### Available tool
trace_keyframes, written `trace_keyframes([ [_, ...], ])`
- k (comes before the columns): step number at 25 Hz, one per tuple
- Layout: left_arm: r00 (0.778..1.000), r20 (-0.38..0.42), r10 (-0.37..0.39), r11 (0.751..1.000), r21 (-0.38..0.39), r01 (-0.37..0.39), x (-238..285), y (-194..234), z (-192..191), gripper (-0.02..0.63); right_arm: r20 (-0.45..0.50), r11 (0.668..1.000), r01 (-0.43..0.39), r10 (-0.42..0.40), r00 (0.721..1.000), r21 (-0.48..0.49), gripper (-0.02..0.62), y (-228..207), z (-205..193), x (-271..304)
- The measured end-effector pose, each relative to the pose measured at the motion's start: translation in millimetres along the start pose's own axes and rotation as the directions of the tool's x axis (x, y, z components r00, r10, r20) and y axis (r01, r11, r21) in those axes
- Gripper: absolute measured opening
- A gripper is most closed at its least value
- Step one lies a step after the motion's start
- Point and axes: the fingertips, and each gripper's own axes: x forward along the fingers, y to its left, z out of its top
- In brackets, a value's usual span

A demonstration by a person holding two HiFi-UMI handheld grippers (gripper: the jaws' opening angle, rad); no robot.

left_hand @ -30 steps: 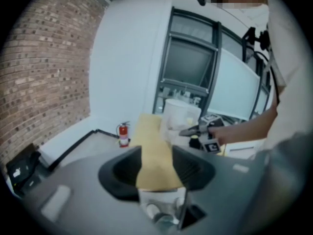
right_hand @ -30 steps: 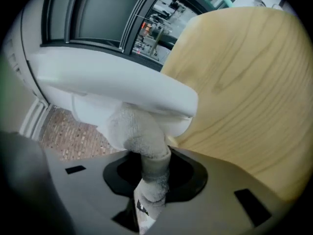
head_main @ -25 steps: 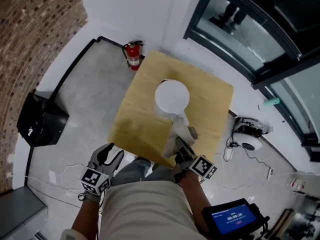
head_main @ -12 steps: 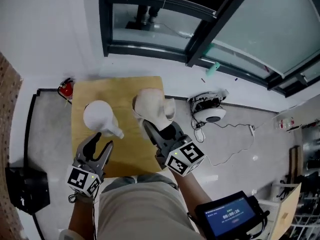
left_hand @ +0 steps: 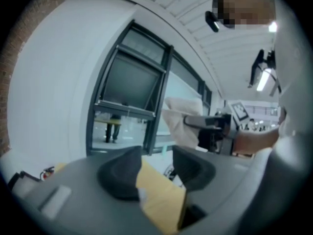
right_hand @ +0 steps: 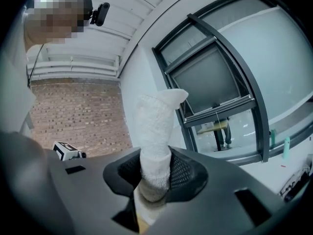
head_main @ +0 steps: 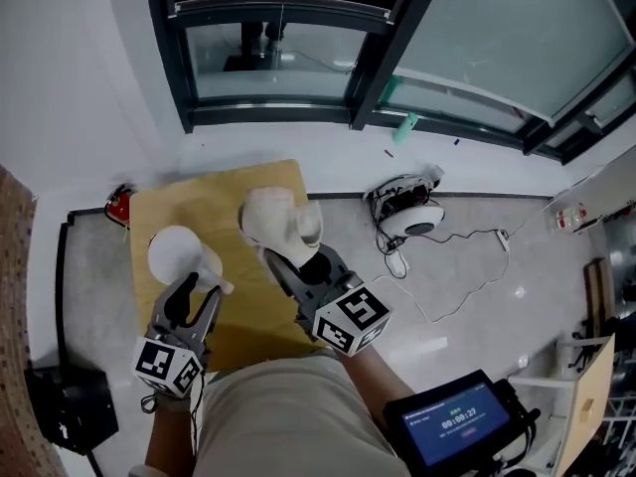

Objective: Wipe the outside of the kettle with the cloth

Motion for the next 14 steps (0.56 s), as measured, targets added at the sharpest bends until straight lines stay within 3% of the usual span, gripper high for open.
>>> trace_keyframes([
  [14,0.999,-0.027,0.026,0.999,-0.036,-0.027,-5,-1,-16,0.184,-0.026,0.999,-0.01,0.011,1.0,0.034,0.112,-1,-18,0],
])
